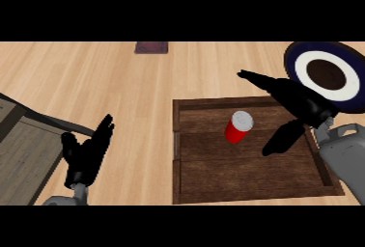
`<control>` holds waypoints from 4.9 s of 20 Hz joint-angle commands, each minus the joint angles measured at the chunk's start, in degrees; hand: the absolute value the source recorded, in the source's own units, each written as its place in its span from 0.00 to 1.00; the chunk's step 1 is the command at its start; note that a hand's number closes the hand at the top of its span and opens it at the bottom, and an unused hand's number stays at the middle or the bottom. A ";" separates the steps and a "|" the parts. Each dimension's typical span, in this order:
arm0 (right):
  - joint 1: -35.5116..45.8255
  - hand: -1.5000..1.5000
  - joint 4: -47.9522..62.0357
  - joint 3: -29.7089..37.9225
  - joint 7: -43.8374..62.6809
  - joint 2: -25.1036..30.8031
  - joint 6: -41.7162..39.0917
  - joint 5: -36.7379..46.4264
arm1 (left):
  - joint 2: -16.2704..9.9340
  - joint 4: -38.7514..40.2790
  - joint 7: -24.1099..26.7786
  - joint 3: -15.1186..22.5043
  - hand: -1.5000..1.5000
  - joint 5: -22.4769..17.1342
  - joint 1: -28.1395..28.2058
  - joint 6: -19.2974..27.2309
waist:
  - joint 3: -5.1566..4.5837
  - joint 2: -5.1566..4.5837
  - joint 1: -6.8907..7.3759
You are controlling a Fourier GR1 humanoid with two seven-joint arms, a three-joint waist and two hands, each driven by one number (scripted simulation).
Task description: Pick the can from the tray and place it in the plate
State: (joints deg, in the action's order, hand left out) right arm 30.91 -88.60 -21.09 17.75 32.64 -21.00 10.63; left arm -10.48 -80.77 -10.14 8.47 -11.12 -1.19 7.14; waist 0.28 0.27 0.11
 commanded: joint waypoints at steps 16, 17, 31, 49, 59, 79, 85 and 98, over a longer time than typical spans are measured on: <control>-4.06 0.00 3.88 0.50 -0.07 -10.23 -1.24 18.50 | 4.01 0.99 0.50 -0.07 0.50 3.26 2.61 -1.27 | -0.29 -0.31 0.11; -4.39 0.00 1.28 2.96 0.42 -9.43 -4.29 17.79 | 4.04 -0.70 -1.08 -0.64 0.50 3.78 1.96 -0.38 | -0.28 -0.26 0.01; -2.21 1.00 13.87 -1.02 -11.67 -12.79 -4.14 29.86 | 5.01 -1.23 -1.52 -1.67 0.50 4.68 3.04 -1.96 | -0.27 -0.36 0.41; -31.64 1.00 -11.79 5.75 -22.00 -14.49 23.18 34.02 | 3.82 -1.91 -2.34 -5.51 0.50 3.56 3.70 -3.53 | -0.21 0.25 -3.08; -44.25 1.00 -27.90 19.72 -28.32 -19.13 32.78 16.80 | 3.91 -3.17 -2.31 -4.20 0.50 4.24 5.44 -4.47 | -0.24 -0.05 -1.57; -5.30 1.00 31.69 50.39 -45.02 -6.72 35.13 -3.69 | 4.66 0.67 -1.03 -4.32 0.50 5.57 1.13 -5.73 | -0.15 -1.00 1.92; 5.00 1.00 52.92 53.71 -55.11 -0.27 35.06 -3.70 | 4.04 -0.78 -3.72 -4.78 0.50 4.56 -1.41 -6.70 | -0.02 -1.50 3.11; 11.05 0.00 72.74 46.57 -50.26 9.29 31.43 6.65 | 6.19 0.14 -2.99 -2.11 0.50 6.66 -3.35 -6.04 | 0.13 -3.30 5.95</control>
State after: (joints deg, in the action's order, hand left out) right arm 41.01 -20.38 29.08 -35.19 39.94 12.35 13.16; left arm -4.88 -82.67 -12.86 5.87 -4.83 -3.46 1.12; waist 0.49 -2.22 5.37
